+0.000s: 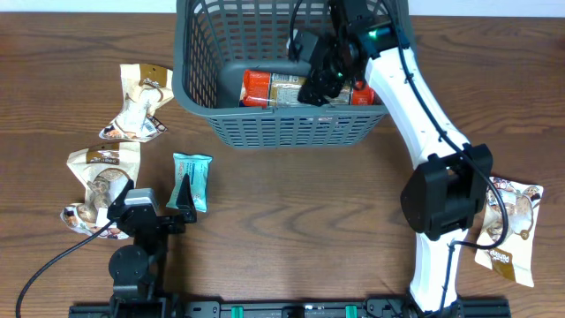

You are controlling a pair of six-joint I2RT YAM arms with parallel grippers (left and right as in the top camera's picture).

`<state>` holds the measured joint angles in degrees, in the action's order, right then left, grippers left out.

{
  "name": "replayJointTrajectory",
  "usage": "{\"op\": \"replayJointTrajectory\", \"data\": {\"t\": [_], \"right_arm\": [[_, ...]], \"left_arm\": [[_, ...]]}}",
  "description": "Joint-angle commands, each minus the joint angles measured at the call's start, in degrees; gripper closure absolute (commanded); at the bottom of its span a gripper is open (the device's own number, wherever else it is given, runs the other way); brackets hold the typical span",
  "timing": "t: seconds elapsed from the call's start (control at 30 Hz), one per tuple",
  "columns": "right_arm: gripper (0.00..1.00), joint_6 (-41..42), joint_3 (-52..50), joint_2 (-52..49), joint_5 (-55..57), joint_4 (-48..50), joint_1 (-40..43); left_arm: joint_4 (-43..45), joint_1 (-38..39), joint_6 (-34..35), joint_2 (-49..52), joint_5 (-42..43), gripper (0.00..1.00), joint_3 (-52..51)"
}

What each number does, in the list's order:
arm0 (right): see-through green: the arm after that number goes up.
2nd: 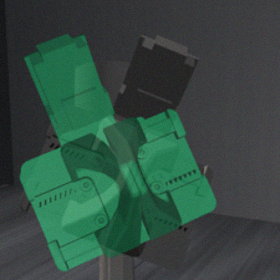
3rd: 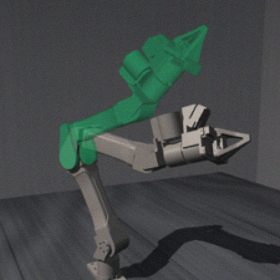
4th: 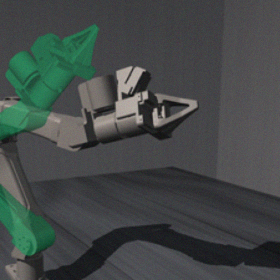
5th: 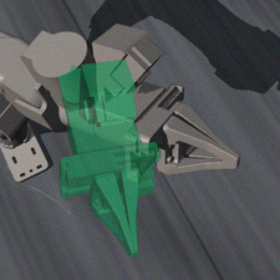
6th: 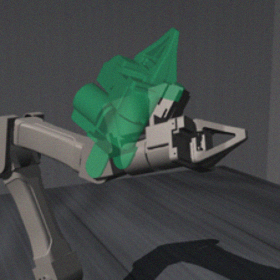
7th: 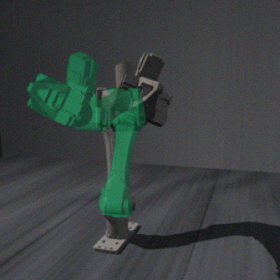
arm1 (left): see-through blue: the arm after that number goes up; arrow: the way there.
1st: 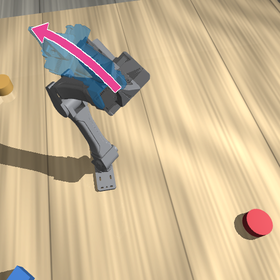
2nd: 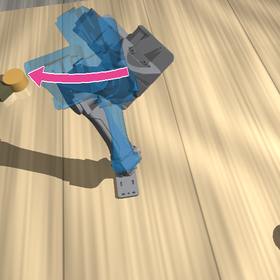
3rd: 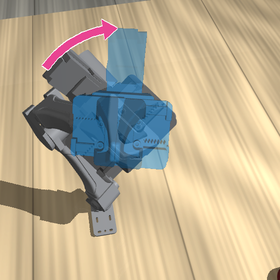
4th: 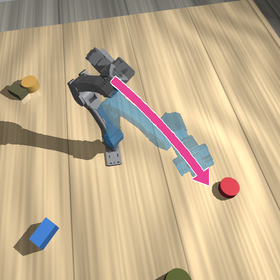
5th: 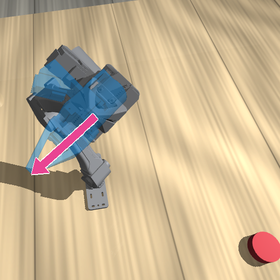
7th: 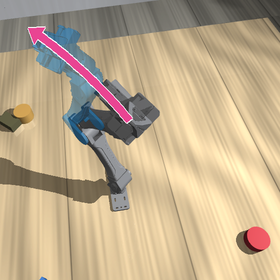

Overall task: Pack container
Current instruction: 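Carry the long package with the right gripper into the basket, then open the right gripper and move it back toward the mushroom pouch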

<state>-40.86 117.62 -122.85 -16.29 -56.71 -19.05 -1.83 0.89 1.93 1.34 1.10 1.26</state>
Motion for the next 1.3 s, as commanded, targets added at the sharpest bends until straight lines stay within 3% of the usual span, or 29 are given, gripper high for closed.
{"op": "replayJointTrajectory", "data": {"t": [0.0,0.17,0.43,0.6,0.8,1.0,1.27], "right_arm": [[0.01,10.2,5.0,6.2,-1.1,1.7,-0.4],[0.01,12.6,9.6,12.7,3.1,4.3,2.3],[0.01,34.7,9.9,20.7,25.5,0.5,15.3],[0.01,43.0,9.9,22.4,22.9,-9.2,27.4],[0.01,44.0,7.9,22.4,15.8,-23.2,37.2],[0.01,44.0,-1.4,24.6,15.8,-28.3,40.1],[0.01,46.8,-27.8,38.5,15.5,-19.2,41.3]], "left_arm": [[-2.2,0.2,0.8,0.0,-0.2,0.01,-1.0],[-2.2,0.2,0.8,0.0,-0.2,0.01,-1.0],[-2.2,0.2,0.8,0.0,-0.2,0.01,-1.0],[-2.2,0.2,0.8,0.0,-0.2,0.01,-1.0],[-2.2,0.2,0.8,0.0,-0.3,0.01,-1.0],[-2.2,0.2,0.8,0.0,-0.2,0.01,-1.0],[-2.2,0.2,0.8,0.0,-0.2,0.01,-1.0]]}}
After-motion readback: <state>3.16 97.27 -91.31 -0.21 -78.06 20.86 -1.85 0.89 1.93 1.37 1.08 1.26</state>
